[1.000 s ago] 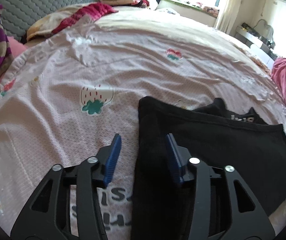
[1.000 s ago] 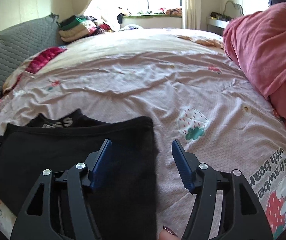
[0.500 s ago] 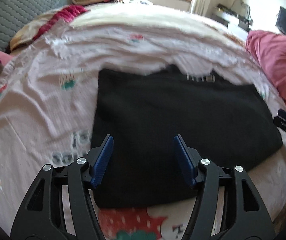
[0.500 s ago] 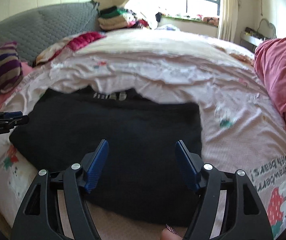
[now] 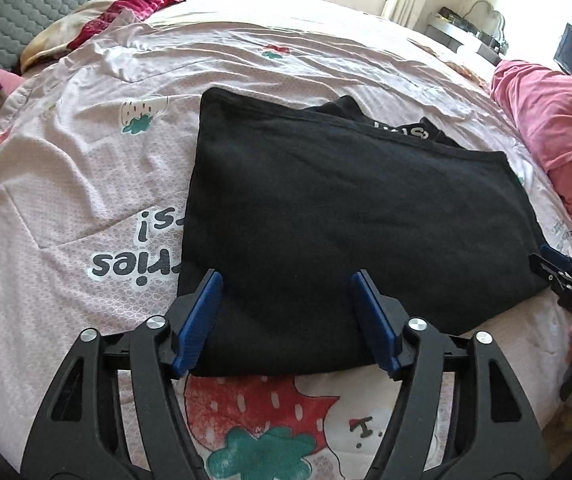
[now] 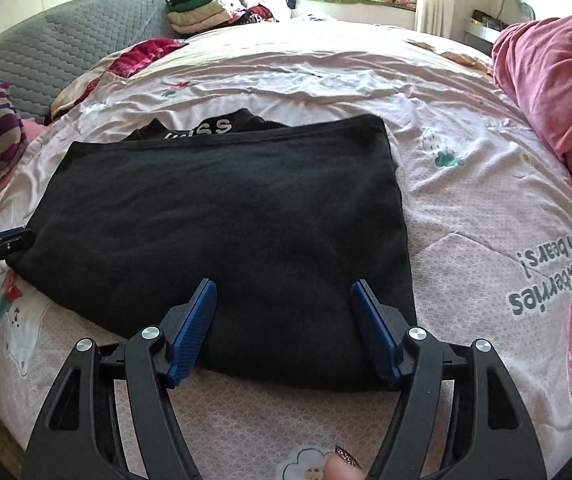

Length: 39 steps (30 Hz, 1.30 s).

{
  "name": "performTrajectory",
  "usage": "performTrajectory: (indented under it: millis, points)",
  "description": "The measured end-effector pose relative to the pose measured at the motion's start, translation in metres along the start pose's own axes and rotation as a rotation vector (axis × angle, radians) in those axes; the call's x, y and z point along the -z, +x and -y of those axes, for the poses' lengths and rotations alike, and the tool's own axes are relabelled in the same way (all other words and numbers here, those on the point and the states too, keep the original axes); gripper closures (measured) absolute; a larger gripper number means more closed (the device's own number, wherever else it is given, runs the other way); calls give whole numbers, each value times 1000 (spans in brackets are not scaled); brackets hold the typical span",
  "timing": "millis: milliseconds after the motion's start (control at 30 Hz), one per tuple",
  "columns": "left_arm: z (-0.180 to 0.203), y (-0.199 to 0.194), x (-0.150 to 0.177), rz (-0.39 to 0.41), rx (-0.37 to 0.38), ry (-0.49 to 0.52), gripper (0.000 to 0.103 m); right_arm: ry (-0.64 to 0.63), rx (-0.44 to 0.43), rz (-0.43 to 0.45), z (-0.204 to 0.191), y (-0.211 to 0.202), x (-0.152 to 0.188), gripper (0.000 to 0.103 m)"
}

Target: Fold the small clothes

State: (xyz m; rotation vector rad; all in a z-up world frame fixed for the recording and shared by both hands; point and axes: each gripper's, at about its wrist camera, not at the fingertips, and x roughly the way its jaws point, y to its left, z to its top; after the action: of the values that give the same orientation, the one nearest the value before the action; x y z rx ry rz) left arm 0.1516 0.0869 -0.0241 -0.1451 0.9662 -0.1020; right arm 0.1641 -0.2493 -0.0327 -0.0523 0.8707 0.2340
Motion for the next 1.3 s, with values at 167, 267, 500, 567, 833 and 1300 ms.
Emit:
performTrajectory:
  millis: [167, 267, 500, 567, 833, 1300]
  points:
    - [0, -11, -3, 19, 1, 5, 30, -19, 13, 64, -13, -21, -2, 15]
    - [-4, -18, -5, 40, -2, -3, 20, -65, 2, 100, -31, -31, -2, 11]
    - [-13, -30, -11, 69, -23, -20, 10, -163, -39, 143, -76, -42, 1, 7]
    - [-15, -33, -12, 80, -31, -19, 10, -198, -48, 158, -90, -45, 2, 6]
    - [-27, -36, -15, 88, -63, -47, 10, -292, -90, 168, -132, -42, 2, 5]
    - [-59, -35, -24, 84, -124, -104, 10, -449, -125, 130, -200, -12, 8, 5]
